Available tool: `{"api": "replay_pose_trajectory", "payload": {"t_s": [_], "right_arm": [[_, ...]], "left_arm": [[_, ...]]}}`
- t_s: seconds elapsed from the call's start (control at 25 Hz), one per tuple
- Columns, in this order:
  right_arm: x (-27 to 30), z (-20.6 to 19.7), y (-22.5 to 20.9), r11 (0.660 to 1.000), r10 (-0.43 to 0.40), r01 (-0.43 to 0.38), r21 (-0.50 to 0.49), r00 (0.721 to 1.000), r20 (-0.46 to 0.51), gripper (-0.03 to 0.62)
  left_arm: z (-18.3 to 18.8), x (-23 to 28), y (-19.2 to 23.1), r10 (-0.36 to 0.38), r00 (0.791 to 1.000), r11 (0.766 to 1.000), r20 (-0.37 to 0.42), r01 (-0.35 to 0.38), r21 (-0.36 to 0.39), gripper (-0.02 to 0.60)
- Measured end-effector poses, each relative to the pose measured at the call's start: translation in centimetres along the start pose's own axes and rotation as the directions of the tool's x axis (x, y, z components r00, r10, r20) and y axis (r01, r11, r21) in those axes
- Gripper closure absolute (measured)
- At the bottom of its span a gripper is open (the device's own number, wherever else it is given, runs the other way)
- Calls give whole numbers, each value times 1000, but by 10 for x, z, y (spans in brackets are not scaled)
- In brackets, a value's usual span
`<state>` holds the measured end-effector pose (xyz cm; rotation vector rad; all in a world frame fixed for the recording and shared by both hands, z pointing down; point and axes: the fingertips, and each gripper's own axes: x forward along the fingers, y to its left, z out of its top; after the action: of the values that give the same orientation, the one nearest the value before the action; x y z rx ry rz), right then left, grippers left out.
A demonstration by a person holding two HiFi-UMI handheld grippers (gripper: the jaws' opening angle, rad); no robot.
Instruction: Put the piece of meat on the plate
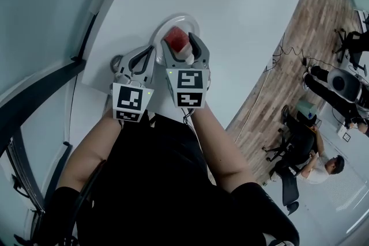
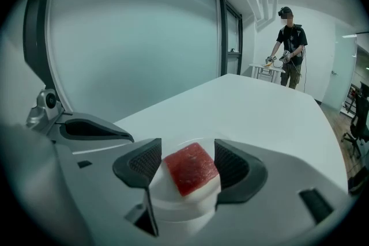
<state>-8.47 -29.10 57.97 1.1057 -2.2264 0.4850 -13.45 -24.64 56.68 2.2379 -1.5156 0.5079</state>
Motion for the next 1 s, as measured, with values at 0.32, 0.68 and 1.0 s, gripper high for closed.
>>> {"api": "replay_pose_trajectory", "payload": {"t_s": [0.32, 0.68, 1.0], "right_arm": [[-38, 24, 1, 1000, 19, -20, 6, 994, 112, 352], [-100, 51, -2, 1000, -2, 0, 10, 962, 274, 556], [-172, 80, 3, 1000, 17, -17, -4, 896, 444, 589]], "left_arm": [[25, -16, -14, -2, 998, 999, 58, 1, 32, 578], [69, -58, -34, 9, 988, 997, 156, -21, 75, 578], [118, -99, -66, -14, 962, 990, 272, -26, 141, 578]]}}
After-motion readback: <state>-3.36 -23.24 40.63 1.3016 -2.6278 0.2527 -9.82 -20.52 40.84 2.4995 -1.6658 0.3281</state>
